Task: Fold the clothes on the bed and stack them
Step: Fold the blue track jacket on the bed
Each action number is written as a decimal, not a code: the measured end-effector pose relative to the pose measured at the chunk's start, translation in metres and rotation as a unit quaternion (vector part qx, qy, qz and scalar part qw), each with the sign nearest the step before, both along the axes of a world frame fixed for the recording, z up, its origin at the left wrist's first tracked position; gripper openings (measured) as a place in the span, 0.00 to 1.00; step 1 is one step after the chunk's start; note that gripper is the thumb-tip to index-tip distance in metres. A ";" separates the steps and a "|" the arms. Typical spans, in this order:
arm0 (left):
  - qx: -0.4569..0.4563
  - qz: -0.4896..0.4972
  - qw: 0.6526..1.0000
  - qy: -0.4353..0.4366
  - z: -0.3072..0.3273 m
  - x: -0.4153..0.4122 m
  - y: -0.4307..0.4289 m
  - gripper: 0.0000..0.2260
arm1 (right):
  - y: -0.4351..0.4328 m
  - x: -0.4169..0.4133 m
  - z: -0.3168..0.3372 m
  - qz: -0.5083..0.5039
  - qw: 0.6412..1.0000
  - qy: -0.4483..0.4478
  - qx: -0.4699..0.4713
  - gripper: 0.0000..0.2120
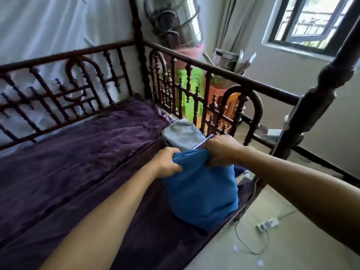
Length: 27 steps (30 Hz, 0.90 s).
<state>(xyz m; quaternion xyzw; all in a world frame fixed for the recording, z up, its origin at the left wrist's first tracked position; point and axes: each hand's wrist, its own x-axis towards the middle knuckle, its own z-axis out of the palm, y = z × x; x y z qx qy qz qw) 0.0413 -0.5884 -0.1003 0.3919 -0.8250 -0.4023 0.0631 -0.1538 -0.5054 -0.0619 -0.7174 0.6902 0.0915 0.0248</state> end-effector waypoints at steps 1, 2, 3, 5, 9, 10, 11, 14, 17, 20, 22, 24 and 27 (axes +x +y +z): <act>0.015 0.001 1.000 0.016 0.003 -0.017 -0.004 0.14 | -0.005 -0.016 0.007 -0.005 1.000 0.008 0.006 0.23; 0.030 0.001 0.999 0.031 0.005 -0.033 -0.010 0.14 | -0.012 -0.032 0.013 -0.012 1.000 0.014 0.015 0.24; 0.048 0.002 0.998 0.045 0.005 -0.049 -0.016 0.14 | -0.018 -0.046 0.020 -0.018 0.999 0.018 0.025 0.23; 0.093 0.004 0.993 0.072 0.003 -0.080 -0.031 0.12 | -0.034 -0.073 0.032 -0.025 0.998 0.028 0.047 0.23; 0.178 0.011 0.976 0.124 -0.019 -0.138 -0.070 0.10 | -0.083 -0.122 0.032 -0.038 0.992 0.076 0.093 0.24; 0.202 0.018 0.971 0.131 -0.029 -0.152 -0.083 0.11 | -0.100 -0.134 0.026 -0.045 0.990 0.081 0.108 0.24; 0.226 0.024 0.965 0.131 -0.039 -0.166 -0.094 0.13 | -0.116 -0.146 0.018 -0.049 0.987 0.084 0.124 0.25; 0.281 0.049 0.951 0.116 -0.078 -0.200 -0.130 0.12 | -0.170 -0.179 -0.020 -0.040 0.978 0.093 0.183 0.26; 0.317 0.091 0.939 0.100 -0.127 -0.226 -0.168 0.11 | -0.218 -0.209 -0.076 -0.015 0.975 0.104 0.195 0.28; 0.245 0.144 0.957 0.048 -0.180 -0.248 -0.206 0.11 | -0.255 -0.236 -0.144 0.010 0.987 0.082 0.141 0.26; 0.150 0.169 0.974 -0.028 -0.208 -0.259 -0.222 0.13 | -0.270 -0.252 -0.184 0.013 0.994 0.038 0.098 0.30; 0.045 0.175 0.980 -0.084 -0.235 -0.264 -0.229 0.17 | -0.273 -0.262 -0.215 0.004 0.997 0.002 0.074 0.40; -0.085 0.130 0.978 -0.136 -0.277 -0.261 -0.231 0.18 | -0.264 -0.264 -0.258 0.015 1.000 -0.010 -0.016 0.41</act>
